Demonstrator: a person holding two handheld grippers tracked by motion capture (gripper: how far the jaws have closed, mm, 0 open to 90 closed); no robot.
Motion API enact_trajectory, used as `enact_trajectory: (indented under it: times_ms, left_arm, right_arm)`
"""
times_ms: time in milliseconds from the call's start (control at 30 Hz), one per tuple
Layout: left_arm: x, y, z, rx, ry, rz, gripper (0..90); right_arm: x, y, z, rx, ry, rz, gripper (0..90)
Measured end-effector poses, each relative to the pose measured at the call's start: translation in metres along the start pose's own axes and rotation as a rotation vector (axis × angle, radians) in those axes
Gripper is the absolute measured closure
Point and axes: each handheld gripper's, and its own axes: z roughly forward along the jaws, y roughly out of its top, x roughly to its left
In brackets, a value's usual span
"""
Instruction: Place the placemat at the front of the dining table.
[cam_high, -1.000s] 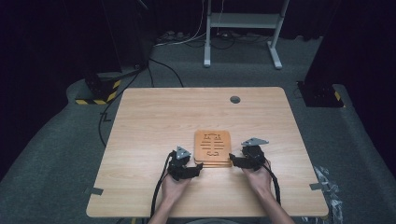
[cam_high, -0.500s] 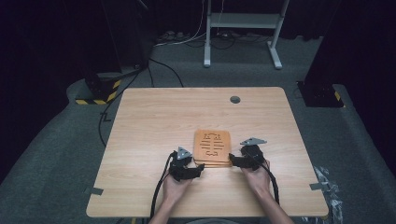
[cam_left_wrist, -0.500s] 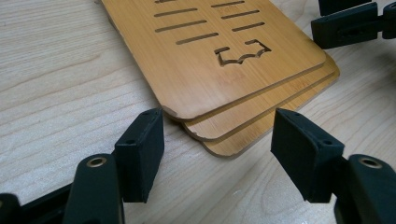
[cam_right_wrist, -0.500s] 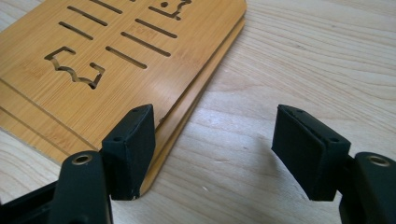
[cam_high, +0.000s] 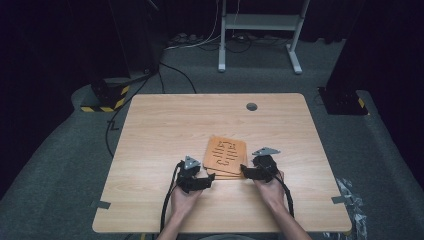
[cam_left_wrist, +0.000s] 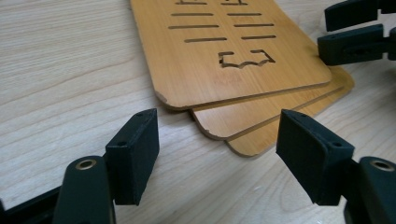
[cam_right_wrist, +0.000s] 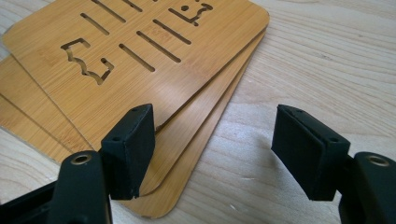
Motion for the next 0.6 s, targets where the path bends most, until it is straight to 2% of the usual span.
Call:
enact_trajectory:
  times_ms: [167, 467, 600]
  left_arm:
    - [0.003, 0.0, 0.001, 0.007, -0.015, -0.011, 30.1]
    - [-0.007, -0.001, 0.005, 0.034, -0.079, 0.002, 30.8]
    - [-0.008, -0.001, 0.006, 0.032, -0.098, -0.009, 31.3]
  right_arm:
    - [0.001, 0.0, 0.0, 0.006, 0.003, 0.0, 29.3]
    - [-0.002, 0.001, 0.0, 0.005, -0.023, 0.028, 29.7]
    - [-0.001, 0.003, 0.001, 0.009, -0.022, 0.027, 29.8]
